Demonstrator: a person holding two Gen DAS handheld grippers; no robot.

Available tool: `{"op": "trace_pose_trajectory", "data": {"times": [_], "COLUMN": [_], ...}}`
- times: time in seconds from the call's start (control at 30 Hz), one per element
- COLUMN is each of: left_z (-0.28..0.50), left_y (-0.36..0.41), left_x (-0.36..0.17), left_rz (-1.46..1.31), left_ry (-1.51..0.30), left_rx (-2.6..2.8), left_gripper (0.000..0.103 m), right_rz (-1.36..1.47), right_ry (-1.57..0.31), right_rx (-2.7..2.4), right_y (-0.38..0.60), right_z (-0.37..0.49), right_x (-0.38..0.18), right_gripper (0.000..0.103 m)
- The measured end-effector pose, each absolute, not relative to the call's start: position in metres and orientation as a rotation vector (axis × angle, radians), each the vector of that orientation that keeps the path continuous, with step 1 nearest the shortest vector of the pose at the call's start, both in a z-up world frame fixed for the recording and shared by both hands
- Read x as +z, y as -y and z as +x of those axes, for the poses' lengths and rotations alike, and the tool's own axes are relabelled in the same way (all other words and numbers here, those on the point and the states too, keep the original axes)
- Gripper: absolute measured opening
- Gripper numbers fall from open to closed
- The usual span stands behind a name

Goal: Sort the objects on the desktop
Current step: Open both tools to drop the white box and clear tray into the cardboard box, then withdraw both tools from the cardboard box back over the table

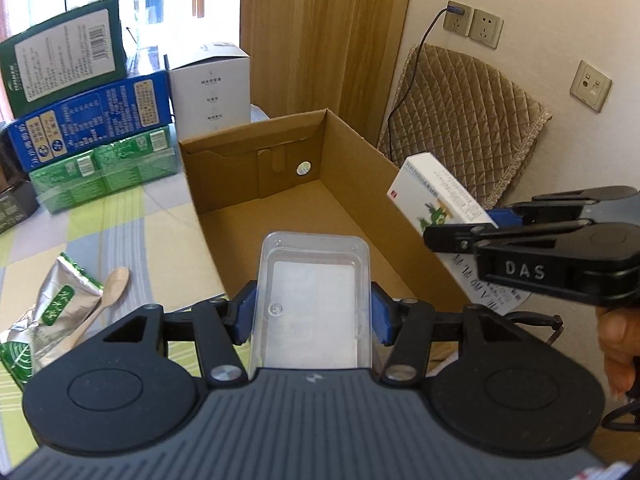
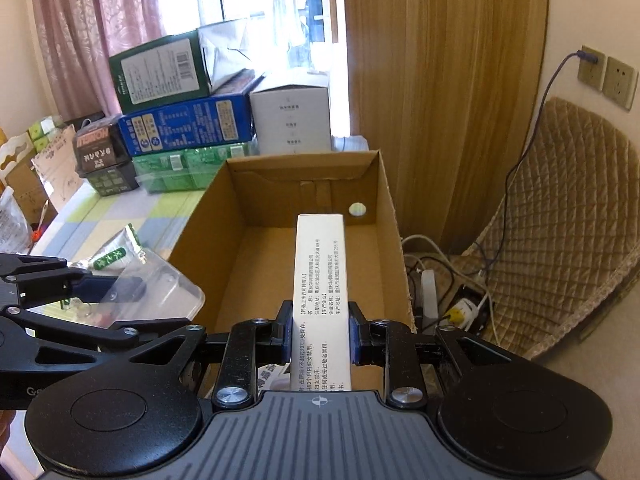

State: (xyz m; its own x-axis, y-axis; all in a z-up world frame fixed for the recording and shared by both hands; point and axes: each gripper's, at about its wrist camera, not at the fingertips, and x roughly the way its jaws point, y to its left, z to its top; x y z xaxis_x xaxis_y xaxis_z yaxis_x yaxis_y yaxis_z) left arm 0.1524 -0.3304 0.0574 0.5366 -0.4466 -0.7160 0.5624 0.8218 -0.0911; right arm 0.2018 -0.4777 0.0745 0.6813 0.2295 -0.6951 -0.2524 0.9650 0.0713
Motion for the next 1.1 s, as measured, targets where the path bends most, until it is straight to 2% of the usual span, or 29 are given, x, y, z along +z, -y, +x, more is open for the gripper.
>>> {"op": "trace_pose_trajectory", "data": {"times": [0.17, 0.2, 0.27, 0.97, 1.03, 1.1], "left_z": [0.160, 0.161, 0.160, 0.158, 0.159, 0.159], "left_y": [0.339, 0.339, 0.338, 0.300, 0.298, 0.295], "left_x": [0.047, 0.046, 0.044, 0.048, 0.047, 0.046], "left_rz": [0.164, 0.163, 0.159, 0.140, 0.136, 0.132], "left_ry": [-0.817, -0.814, -0.803, -0.783, -0.784, -0.785], "left_rx": [-0.615, -0.610, -0.600, -0.554, -0.550, -0.545], "left_gripper": [0.052, 0.060, 0.065, 0.065, 0.065, 0.065], "right_rz": [-0.029, -0.029, -0.031, -0.028, -0.029, -0.021], "right_ry": [-0.789, -0.791, -0.795, -0.783, -0.792, -0.784], "right_rx": [0.263, 0.262, 0.260, 0.294, 0.294, 0.284], "right_y": [0.478, 0.478, 0.479, 0.467, 0.466, 0.468], "right_z": [0.212, 0.212, 0.213, 0.229, 0.232, 0.231], "right_x": [0.066, 0.065, 0.063, 0.058, 0.057, 0.057], "right_gripper": [0.023, 0.023, 0.023, 0.023, 0.026, 0.034]}}
